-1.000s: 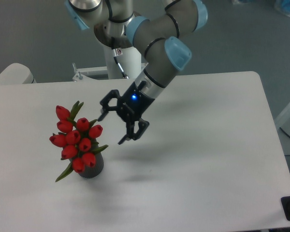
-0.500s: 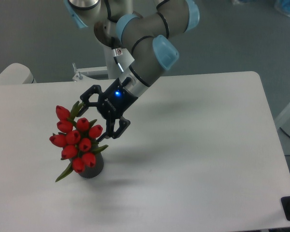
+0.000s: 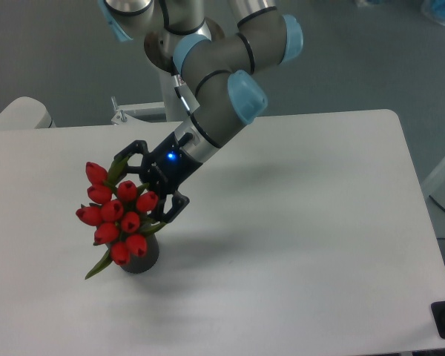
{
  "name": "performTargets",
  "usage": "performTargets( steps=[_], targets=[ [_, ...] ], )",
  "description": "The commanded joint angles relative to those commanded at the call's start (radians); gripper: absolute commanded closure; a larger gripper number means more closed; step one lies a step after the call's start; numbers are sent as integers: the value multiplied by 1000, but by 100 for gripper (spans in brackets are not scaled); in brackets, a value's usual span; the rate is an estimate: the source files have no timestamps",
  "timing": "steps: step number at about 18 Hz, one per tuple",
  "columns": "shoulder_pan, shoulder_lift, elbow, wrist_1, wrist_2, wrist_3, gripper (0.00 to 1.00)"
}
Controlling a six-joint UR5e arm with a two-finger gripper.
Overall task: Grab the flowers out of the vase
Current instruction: 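Close the gripper around the tulip stems, then lift the gripped tulips up and out of the grey vase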
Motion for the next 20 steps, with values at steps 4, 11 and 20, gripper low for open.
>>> performTargets(
  steps=[4,11,20],
  targets=[
    [-9,-18,2,14,-11,2,0],
    [-2,-48,5,18,-101,2,41],
    [58,-38,2,18,-176,-15,100]
  ],
)
